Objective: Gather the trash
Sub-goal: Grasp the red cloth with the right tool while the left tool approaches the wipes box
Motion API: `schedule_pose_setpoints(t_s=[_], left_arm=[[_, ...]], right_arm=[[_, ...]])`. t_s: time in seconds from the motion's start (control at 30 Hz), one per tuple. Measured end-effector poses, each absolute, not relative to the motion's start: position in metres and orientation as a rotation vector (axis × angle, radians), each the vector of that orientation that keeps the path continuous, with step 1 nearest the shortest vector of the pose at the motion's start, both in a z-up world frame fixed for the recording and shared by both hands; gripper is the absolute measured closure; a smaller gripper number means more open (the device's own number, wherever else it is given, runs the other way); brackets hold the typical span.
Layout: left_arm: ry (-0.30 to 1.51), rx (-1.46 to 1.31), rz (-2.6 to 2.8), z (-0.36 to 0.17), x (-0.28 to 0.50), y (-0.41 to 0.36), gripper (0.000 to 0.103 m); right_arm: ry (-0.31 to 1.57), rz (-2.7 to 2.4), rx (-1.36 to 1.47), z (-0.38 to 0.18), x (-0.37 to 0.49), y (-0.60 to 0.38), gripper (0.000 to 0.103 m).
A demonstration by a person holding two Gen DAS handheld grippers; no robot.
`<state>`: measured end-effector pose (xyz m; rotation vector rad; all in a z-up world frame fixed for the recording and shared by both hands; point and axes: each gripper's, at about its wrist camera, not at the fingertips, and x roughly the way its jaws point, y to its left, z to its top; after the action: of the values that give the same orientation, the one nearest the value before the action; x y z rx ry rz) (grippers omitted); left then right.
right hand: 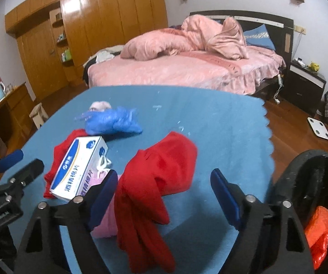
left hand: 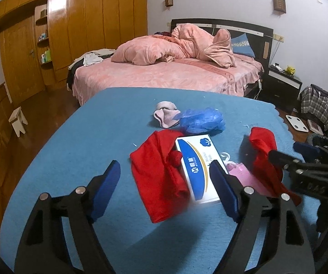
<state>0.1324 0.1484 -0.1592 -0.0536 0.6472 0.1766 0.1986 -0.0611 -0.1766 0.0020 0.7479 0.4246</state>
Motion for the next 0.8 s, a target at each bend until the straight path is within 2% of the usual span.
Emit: schedule_pose_setpoints(t_s=[0.17, 0.3, 0.37, 0.43, 0.67, 0.8], left_arm=[[0.649, -0.061, 0.166, -0.163, 0.132, 0.146, 0.029], [0.652, -0.066, 0.150, -0.164, 0.134, 0.140, 0.032], [0.648, -0.067, 0.139, -0.164, 0.134, 0.137, 0.033], [0.648, -0.065, 0.127, -0.165, 0.136, 0.132, 0.033], [0.667, -0.051, 0.090, -0.173, 0.147, 0.114, 0.041], [0.708, -0.039, 0.107, -0.183, 0.155, 0.108, 0.042]], right_arm=[[0.797, 0.446, -0.002, -0.192, 0.204, -0.056, 0.036], [0.842, 0.488, 0.019, -0.199, 0.208, -0.056, 0.059], [0.855, 0.503, 0.014, -0.200, 0.206, -0.054, 0.079], [0.858, 0.516, 0.008, -0.201, 0.204, -0.052, 0.087], [0.833, 0.467, -0.001, -0.195, 0.203, -0.061, 0.089], [0.827, 0.462, 0.003, -0.194, 0.203, -0.065, 0.089]])
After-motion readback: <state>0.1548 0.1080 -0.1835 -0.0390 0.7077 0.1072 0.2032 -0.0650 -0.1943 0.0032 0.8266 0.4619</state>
